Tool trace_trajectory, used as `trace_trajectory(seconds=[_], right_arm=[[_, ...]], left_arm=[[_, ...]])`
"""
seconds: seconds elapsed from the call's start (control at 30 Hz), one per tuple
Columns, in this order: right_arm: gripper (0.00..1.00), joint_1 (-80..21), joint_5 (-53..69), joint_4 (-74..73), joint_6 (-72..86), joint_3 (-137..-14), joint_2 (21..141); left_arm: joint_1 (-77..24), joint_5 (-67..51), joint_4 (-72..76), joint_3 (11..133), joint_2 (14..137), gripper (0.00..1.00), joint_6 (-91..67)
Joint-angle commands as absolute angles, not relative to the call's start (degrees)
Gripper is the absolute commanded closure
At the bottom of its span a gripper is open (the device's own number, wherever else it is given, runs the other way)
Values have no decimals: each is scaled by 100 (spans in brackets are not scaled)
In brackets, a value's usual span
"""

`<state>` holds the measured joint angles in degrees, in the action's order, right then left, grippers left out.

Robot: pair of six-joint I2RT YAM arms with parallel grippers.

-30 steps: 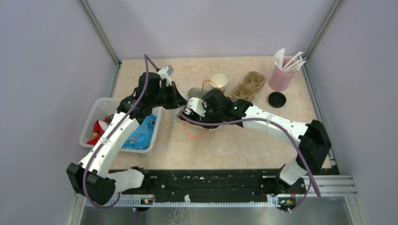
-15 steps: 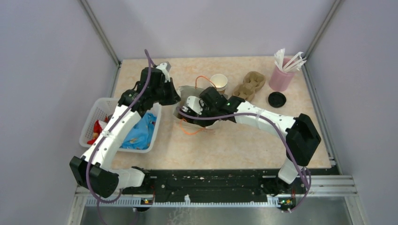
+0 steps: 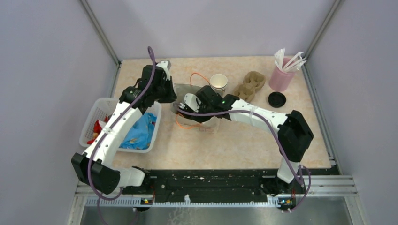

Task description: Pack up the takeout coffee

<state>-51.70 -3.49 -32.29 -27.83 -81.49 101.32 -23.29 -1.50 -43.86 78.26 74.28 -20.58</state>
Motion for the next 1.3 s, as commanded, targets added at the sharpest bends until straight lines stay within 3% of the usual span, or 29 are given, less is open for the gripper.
trace_trajectory(seconds=[0.0,0.43,0.5,0.63,0.8,0.93,1.27], right_arm=[[31,-5164,-136,-3592,-2503,-7935,10748],[31,-5106,-12,-3595,-2402,-7956,10824],[28,-5106,-59,-3700,-2331,-8092,10799],[21,-5106,-124,-3923,-2117,-8626,10738],[12,-5106,-155,-4434,-1724,-9320,10836],[2,-5106,-152,-4673,-1569,-9703,10792],[1,-5146,-247,-5102,-1262,-10360,10529]], left_arm=[[-2325,-48,-4436,8138,7466,91,-1798],[-2329,-97,-4467,8230,7533,87,-1820],[-2329,-97,-4543,8312,7551,81,-1857],[-2329,-103,-4562,8331,7396,58,-1946],[-2329,-144,-4643,8360,7126,39,-2159],[-2329,-76,-4834,8374,6946,30,-2196],[-2329,78,-5092,8574,6592,22,-2360]])
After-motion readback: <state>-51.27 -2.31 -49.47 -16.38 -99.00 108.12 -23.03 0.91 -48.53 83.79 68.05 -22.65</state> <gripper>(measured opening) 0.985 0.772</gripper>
